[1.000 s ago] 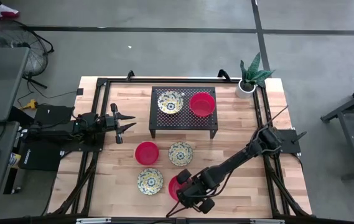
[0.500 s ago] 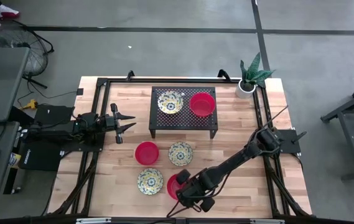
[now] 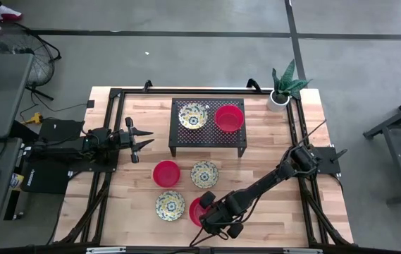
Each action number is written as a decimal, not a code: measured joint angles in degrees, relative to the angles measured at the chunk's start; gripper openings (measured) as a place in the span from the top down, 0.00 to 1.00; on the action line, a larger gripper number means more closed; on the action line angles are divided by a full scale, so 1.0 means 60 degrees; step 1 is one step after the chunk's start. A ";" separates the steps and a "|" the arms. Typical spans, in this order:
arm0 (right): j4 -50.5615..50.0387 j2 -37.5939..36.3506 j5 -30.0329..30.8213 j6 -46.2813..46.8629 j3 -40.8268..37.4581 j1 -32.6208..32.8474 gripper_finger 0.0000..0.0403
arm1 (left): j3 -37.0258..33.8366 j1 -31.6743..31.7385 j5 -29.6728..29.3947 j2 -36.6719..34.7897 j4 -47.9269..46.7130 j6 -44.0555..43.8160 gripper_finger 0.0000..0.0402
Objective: Pick & Place Mini bowls
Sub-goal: Stack the right red bowl on the red bowl on the shelf
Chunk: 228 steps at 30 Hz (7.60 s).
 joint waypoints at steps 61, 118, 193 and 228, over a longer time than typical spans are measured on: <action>-0.7447 -0.0444 0.3448 0.5246 0.5927 0.0182 1.00 | 0.0000 0.0000 0.0000 0.0004 -0.0004 0.0000 0.71; -0.7428 -0.1206 0.3699 0.5995 0.5927 -0.3222 1.00 | 0.0000 0.0000 -0.0003 0.0001 -0.0001 0.0001 0.71; -0.6508 -0.3526 0.2741 0.1271 0.2029 -0.5785 1.00 | 0.0000 0.0000 -0.0001 0.0003 0.0000 0.0001 0.71; -0.6328 -0.3394 0.2153 0.2482 0.2029 -0.5829 1.00 | 0.0000 0.0000 -0.0003 0.0000 -0.0003 0.0000 0.71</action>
